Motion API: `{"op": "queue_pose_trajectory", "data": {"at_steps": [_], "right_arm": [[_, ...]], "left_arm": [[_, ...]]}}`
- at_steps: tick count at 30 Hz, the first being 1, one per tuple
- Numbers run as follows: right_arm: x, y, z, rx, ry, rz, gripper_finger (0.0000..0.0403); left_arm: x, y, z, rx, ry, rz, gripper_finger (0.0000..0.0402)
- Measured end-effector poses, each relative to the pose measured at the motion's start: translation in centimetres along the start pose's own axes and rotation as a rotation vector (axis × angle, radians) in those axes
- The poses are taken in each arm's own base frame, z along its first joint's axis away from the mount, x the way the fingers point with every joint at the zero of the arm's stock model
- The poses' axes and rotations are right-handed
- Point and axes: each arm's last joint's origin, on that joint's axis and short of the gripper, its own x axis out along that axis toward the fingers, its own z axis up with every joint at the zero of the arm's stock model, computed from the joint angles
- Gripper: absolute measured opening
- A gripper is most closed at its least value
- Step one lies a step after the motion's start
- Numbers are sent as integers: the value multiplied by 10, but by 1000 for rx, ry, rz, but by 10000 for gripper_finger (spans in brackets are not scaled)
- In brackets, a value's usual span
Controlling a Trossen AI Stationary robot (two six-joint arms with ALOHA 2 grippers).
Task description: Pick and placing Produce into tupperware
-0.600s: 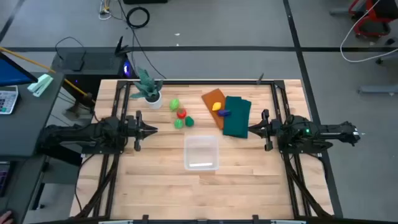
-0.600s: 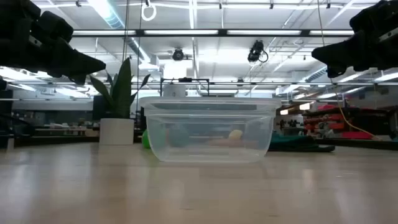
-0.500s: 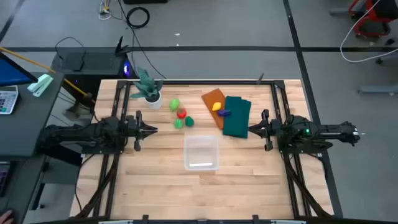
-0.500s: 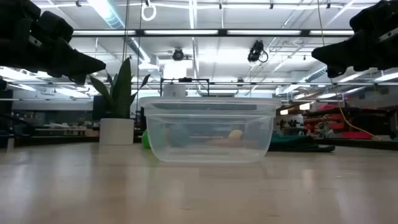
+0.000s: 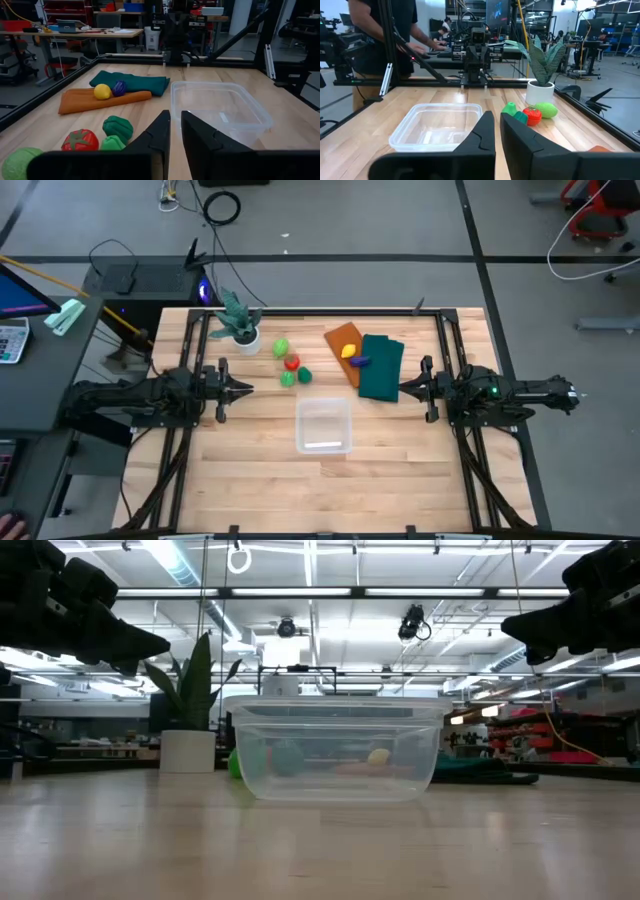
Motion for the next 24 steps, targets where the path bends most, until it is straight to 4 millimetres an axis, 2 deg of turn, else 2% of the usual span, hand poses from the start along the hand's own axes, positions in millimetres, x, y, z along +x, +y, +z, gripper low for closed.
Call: {"op": "queue_pose_trajectory", "data": {"at_steps": [9,24], "right_arm": [[0,0,0,0,0,0,0],[0,0,0,0,0,0,0]], "left_arm": [[0,0,0,1,0,0,61],[0,0,0,0,0,0,53]]}}
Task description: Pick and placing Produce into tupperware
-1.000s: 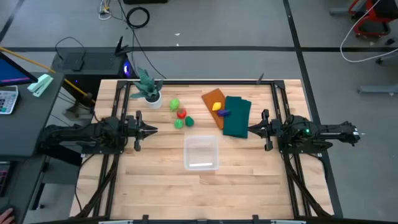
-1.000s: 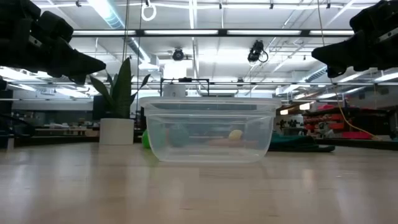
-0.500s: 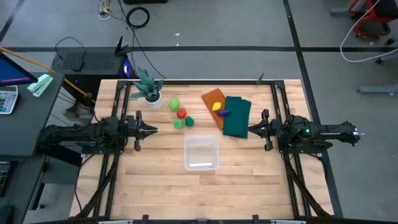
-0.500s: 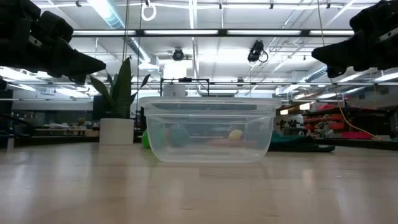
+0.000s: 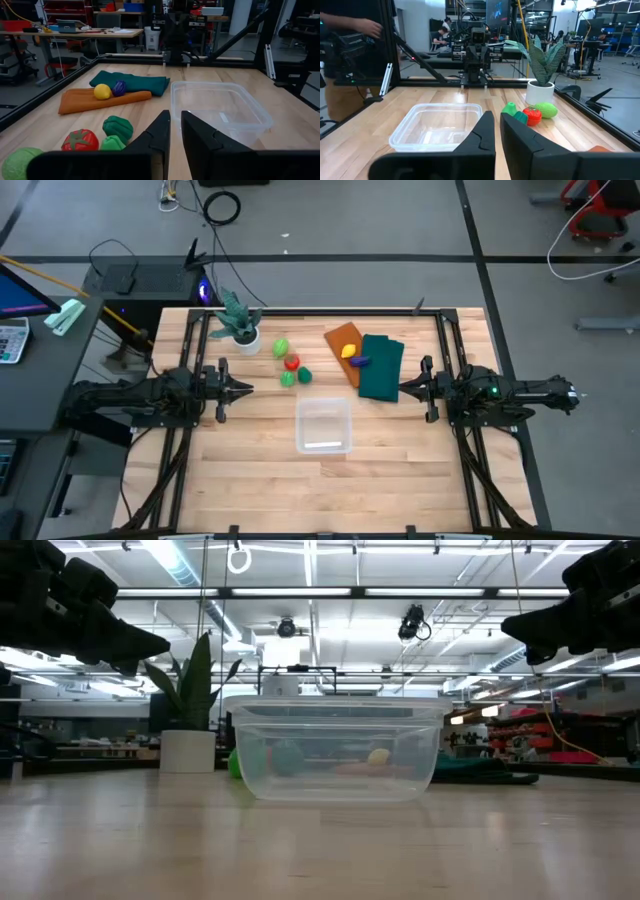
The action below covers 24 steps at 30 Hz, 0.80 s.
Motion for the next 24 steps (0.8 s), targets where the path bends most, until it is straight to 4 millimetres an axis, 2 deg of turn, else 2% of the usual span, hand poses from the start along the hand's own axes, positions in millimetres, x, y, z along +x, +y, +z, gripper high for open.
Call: {"op": "queue_pose_trajectory", "data": {"at_steps": [24], "right_arm": [[0,0,0,0,0,0,0]], "left_arm": [[0,0,0,0,0,0,60]]}}
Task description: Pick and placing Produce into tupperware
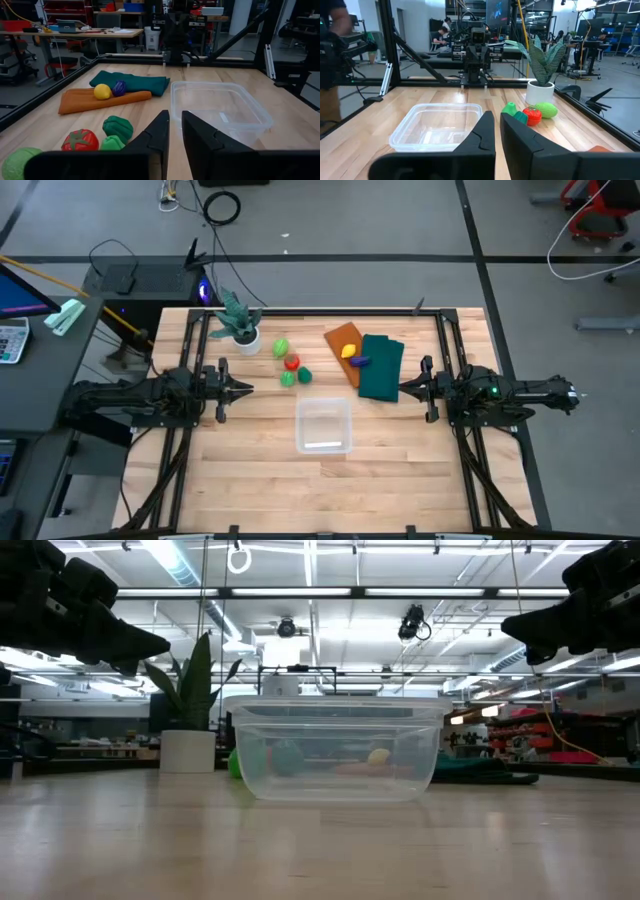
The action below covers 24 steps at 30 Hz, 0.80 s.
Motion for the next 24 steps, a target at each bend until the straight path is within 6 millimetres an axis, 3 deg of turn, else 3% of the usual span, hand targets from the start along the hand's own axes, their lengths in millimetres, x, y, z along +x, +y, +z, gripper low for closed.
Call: {"op": "queue_pose_trajectory", "data": {"at_steps": [24], "right_arm": [[0,0,0,0,-1,0,0]], "left_arm": [[0,0,0,-1,1,0,57]]}}
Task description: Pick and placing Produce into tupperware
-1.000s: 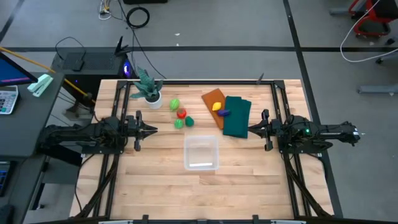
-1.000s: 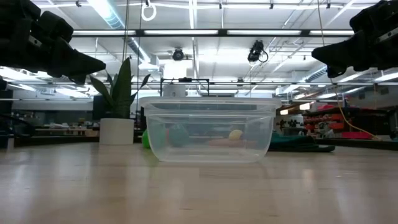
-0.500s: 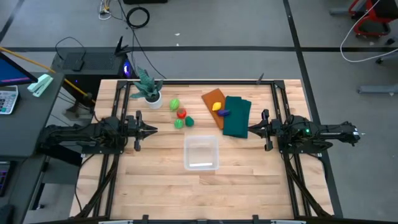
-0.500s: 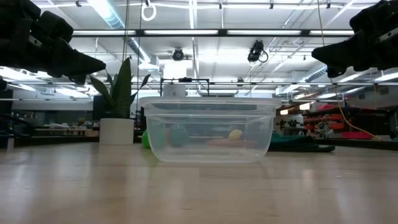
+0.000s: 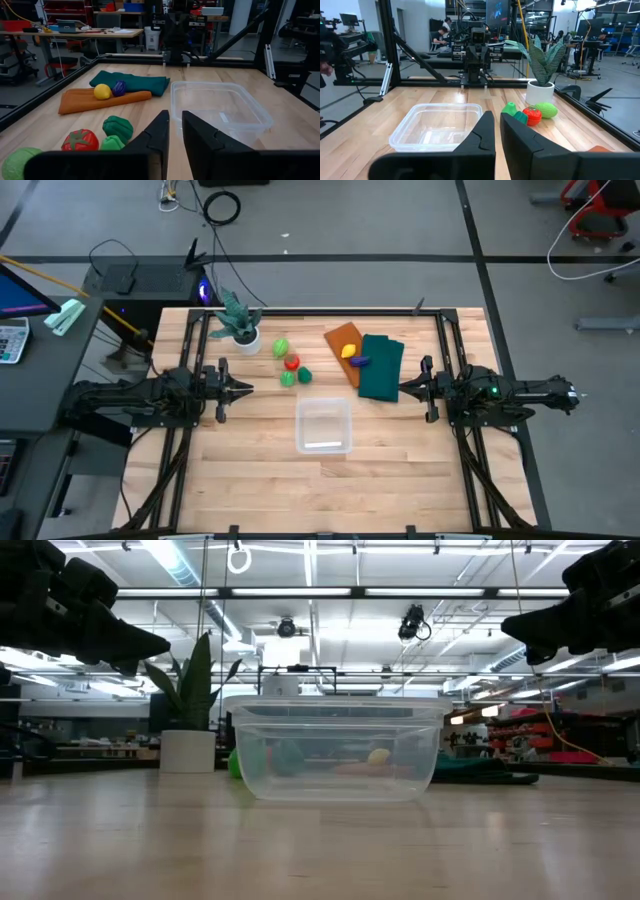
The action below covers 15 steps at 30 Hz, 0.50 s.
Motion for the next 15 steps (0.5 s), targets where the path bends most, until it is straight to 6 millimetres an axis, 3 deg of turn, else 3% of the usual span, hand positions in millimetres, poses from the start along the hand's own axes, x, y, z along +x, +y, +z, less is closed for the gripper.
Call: {"op": "queue_pose_trajectory", "data": {"at_steps": [15], "right_arm": [[0,0,0,0,0,1,0]], "left_arm": [[0,0,0,0,0,0,60]]}}
